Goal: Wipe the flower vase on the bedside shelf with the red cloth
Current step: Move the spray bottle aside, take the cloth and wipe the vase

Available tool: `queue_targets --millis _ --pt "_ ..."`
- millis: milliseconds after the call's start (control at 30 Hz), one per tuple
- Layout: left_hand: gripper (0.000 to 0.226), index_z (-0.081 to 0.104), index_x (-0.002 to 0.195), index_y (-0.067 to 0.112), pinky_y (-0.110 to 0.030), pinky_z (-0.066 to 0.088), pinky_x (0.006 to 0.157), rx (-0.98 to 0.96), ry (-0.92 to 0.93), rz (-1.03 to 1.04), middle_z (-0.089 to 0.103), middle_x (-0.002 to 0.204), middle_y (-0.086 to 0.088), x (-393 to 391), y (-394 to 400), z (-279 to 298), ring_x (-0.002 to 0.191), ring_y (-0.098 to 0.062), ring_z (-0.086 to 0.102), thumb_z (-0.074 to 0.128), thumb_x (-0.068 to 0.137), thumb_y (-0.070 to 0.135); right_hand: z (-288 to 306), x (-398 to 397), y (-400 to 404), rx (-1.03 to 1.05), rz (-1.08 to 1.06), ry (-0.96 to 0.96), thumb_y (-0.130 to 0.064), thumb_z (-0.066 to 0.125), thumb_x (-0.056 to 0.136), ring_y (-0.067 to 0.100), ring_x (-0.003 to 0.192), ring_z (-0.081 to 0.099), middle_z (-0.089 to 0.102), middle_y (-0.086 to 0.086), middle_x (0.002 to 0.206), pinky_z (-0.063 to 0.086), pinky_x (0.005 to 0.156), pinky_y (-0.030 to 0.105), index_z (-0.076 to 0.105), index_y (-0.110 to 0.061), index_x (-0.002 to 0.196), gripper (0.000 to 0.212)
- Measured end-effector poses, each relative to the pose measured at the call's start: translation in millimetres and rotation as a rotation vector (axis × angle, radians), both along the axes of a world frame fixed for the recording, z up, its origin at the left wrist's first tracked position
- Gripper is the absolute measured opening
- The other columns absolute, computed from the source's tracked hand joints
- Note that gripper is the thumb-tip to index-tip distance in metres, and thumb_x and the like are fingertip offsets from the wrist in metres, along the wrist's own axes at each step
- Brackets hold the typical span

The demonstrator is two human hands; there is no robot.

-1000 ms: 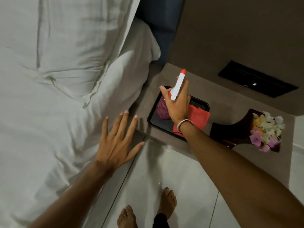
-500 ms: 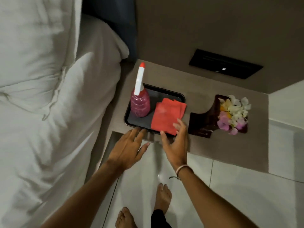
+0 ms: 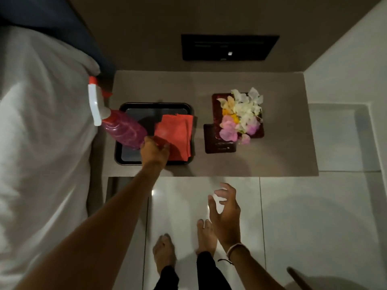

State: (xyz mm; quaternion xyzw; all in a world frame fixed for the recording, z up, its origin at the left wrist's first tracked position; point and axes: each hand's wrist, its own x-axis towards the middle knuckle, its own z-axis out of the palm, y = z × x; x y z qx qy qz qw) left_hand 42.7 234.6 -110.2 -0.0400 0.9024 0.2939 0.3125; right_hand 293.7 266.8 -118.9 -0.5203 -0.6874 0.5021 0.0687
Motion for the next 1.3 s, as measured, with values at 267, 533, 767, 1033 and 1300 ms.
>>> queue_targets --millis 267,533,767,1033,1300 --pt "0.062 0.060 0.124 0.001 -0.044 0.059 0.091 0.316 -0.227 0.328 0.067 0.125 -0.016 -6.0 -1.9 16.2 0.109 -0.031 0.064 0.087 0.069 0.009 15.4 14.7 -6.7 -0.115 -0.183 0.109 -0.016 0.069 0.096 0.030 0.096 0.068 0.071 0.012 0.101 0.053 0.060 0.009 0.057 -0.016 0.119 0.025" --pt "0.037 0.069 0.119 0.000 -0.034 0.065 0.086 0.518 -0.776 -0.293 0.078 0.107 -0.013 26.7 -71.7 76.3 0.103 -0.032 0.072 0.071 0.082 -0.007 16.4 -14.0 -32.6 -1.342 -0.584 0.621 -0.066 0.067 0.085 0.033 0.132 0.057 0.060 0.018 0.142 0.037 0.118 0.049 0.051 -0.006 0.143 0.085" --pt "0.052 0.072 0.117 0.009 -0.049 0.057 0.104 0.156 -0.533 -0.886 0.076 0.118 -0.011 57.1 -61.4 88.0 0.111 -0.026 0.071 0.090 0.069 0.015 2.3 12.9 -64.2 -1.458 -0.464 1.003 -0.061 0.037 0.104 0.044 0.152 0.018 0.019 0.025 0.165 0.018 0.124 0.055 0.018 -0.014 0.159 0.075" --pt "0.060 0.056 0.137 0.022 -0.044 0.056 0.097 0.052 0.291 -1.042 0.056 0.134 -0.006 77.2 -25.7 125.6 0.121 -0.025 0.057 0.070 0.087 0.050 2.7 39.5 -46.6 -1.056 -0.687 0.805 -0.027 0.075 0.093 0.035 0.130 0.059 0.062 0.013 0.142 0.056 0.099 0.046 0.055 -0.028 0.142 0.053" --pt "0.095 0.009 0.163 0.022 -0.053 0.019 0.127 0.080 0.887 -1.265 0.011 0.169 -0.024 62.1 64.7 147.9 0.157 -0.039 0.015 0.049 0.090 0.067 2.7 45.5 -31.8 -0.850 -0.761 0.710 -0.015 0.083 0.080 0.033 0.108 0.073 0.073 0.010 0.126 0.064 0.078 0.043 0.059 -0.024 0.131 0.057"
